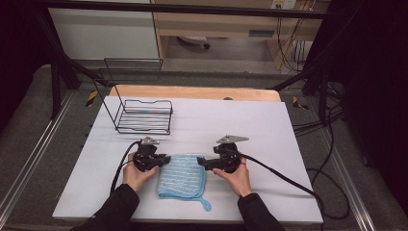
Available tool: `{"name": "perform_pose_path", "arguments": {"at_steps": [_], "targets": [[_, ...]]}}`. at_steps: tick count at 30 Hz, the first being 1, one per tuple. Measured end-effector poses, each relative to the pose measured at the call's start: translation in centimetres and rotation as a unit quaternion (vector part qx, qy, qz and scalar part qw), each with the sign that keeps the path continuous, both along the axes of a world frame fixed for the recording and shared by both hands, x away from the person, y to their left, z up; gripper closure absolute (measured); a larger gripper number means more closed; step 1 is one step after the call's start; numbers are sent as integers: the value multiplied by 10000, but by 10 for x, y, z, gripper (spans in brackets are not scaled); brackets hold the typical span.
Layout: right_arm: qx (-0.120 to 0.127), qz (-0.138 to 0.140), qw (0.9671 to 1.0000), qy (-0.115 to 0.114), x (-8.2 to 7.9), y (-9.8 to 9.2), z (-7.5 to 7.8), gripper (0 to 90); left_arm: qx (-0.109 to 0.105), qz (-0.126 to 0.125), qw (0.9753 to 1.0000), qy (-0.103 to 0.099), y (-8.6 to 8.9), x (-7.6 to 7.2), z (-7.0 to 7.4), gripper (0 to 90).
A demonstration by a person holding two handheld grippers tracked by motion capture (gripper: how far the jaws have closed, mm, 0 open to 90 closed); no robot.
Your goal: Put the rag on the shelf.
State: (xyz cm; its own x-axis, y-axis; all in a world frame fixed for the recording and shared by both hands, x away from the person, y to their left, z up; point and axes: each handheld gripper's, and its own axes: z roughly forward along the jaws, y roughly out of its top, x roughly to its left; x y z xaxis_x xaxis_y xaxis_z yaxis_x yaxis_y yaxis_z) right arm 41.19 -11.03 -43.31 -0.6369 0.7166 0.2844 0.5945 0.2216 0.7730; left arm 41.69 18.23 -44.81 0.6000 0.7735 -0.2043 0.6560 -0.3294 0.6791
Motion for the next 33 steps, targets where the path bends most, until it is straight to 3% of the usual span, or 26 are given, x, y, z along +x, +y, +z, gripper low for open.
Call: {"name": "perform_pose_path", "arguments": {"at_steps": [6,10,15,19,22,30,33], "targets": [[-164,-49,9996,219,13,7,-15,251,23,-10,10000,-72,0,-2,-1,758],[-89,-47,9995,315,13,10,-19,378,33,-26,9999,-95,-1,-2,-1,757],[-220,71,9991,355,12,16,-23,491,21,-35,10000,-81,0,-1,-1,757],[-165,62,9991,376,12,18,-24,539,37,-30,9999,-115,-1,-2,-1,757],[-33,96,9983,576,12,19,-24,621,35,-39,9999,-118,-1,-2,-1,757],[-35,126,9963,852,16,21,-23,729,-19,-61,9999,-87,0,-2,-1,776],[-22,132,9963,852,15,21,-23,753,-44,-65,9999,-95,1,-2,0,785]]}}
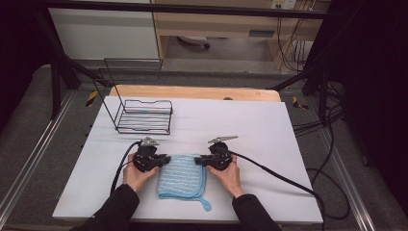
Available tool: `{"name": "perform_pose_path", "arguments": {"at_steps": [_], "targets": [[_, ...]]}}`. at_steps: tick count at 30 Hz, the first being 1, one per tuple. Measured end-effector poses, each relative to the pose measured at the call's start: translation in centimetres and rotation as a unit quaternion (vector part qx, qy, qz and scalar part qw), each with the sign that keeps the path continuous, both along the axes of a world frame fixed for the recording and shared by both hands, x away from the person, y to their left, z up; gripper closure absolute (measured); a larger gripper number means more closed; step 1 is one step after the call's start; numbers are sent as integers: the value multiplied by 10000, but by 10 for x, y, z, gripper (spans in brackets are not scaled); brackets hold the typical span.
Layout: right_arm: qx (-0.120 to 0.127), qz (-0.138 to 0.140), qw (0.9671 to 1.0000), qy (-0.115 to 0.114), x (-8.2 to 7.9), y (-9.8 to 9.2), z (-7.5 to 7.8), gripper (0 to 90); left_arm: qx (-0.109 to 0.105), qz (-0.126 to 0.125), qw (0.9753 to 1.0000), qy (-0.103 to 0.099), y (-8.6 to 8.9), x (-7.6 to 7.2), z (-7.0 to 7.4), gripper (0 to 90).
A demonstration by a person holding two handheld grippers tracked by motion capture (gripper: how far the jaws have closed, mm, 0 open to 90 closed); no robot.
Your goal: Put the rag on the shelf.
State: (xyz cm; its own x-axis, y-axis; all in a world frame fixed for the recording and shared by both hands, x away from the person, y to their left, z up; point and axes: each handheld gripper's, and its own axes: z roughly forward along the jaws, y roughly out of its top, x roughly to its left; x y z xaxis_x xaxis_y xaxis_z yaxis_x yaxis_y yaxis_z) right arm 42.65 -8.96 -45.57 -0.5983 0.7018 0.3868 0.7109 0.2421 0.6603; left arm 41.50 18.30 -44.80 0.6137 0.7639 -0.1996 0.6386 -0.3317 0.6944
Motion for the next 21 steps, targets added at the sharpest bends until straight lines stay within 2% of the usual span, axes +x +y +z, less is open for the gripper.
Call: {"name": "perform_pose_path", "arguments": {"at_steps": [7,15,21], "targets": [[54,26,10000,-68,-2,-1,4,780,-178,-28,9998,-5,5,-2,6,794],[181,15,9995,-269,-9,-2,12,782,-482,-104,9986,-178,15,-10,19,795],[412,25,9981,-467,-14,-5,24,783,-585,-104,9976,-357,19,-15,27,795]]}}
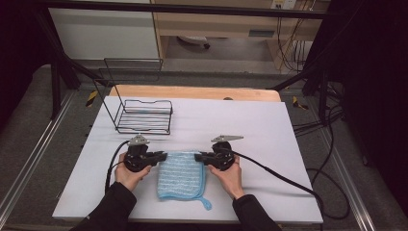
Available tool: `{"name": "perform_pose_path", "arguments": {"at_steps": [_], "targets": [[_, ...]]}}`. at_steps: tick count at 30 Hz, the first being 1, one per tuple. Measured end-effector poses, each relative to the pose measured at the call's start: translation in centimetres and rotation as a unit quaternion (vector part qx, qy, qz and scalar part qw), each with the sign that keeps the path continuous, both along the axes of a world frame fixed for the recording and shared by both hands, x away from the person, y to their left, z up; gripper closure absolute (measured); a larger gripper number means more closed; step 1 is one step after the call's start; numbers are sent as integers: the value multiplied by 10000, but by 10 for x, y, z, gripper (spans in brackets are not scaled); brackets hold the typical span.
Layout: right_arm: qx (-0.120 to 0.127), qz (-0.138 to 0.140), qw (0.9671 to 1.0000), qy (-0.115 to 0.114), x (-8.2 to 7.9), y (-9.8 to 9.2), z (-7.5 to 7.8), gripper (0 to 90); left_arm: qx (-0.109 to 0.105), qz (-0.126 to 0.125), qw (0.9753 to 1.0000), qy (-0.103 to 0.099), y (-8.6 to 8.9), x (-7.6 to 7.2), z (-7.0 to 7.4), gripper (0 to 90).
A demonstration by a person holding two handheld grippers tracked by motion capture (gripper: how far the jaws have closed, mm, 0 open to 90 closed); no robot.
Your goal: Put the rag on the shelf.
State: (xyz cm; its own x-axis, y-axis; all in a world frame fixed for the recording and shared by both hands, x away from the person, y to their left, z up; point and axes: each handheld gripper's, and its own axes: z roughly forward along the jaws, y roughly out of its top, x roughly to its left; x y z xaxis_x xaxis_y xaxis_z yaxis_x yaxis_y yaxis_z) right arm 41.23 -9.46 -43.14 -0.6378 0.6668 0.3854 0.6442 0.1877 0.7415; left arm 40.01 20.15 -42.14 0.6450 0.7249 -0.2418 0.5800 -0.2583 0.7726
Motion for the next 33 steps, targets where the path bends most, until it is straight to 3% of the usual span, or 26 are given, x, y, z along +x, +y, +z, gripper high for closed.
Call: {"name": "perform_pose_path", "arguments": {"at_steps": [15,33], "targets": [[285,-8,9984,-496,-10,-8,25,785,-178,0,9987,-475,0,-15,24,796],[392,71,9924,-1165,-27,-9,57,795,-352,5,9938,-1052,4,-31,54,796]]}}
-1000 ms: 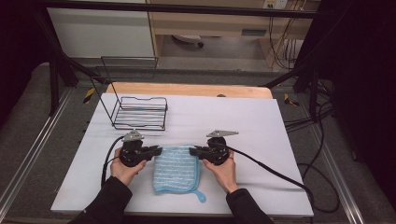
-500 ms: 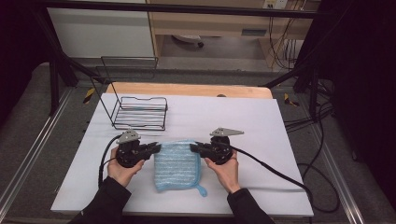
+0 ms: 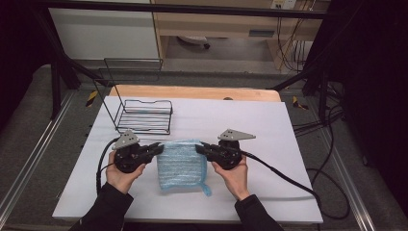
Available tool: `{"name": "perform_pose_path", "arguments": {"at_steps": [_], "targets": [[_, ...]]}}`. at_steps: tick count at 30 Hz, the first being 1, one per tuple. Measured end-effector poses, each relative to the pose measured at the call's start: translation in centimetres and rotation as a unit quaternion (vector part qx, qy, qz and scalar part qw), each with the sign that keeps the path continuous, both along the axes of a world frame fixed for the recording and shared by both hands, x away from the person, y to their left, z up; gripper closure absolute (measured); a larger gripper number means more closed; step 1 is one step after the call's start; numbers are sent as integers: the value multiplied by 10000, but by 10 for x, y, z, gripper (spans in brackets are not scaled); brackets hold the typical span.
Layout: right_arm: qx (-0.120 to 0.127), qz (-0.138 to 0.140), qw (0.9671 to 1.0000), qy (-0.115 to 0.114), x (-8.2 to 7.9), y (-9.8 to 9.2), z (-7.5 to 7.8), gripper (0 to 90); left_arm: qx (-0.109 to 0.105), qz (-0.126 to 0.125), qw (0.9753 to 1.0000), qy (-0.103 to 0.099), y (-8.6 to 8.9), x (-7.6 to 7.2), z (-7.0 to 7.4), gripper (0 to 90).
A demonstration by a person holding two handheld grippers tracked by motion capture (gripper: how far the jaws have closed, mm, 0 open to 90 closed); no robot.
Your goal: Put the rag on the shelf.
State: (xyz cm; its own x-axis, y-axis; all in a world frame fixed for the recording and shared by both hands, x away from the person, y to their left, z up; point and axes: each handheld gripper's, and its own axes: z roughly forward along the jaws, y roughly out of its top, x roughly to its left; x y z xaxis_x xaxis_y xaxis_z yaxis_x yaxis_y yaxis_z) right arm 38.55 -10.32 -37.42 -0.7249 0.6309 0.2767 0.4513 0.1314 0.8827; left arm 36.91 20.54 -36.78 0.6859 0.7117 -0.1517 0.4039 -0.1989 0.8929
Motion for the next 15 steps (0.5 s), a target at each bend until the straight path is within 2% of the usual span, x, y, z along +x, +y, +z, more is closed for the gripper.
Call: {"name": "perform_pose_path", "arguments": {"at_steps": [9,15], "targets": [[100,-15,9994,-336,-9,1,18,798,-75,36,9996,-280,2,-8,15,798],[142,-43,9988,-465,-13,3,24,798,-150,49,9991,-398,4,-11,23,798]]}}
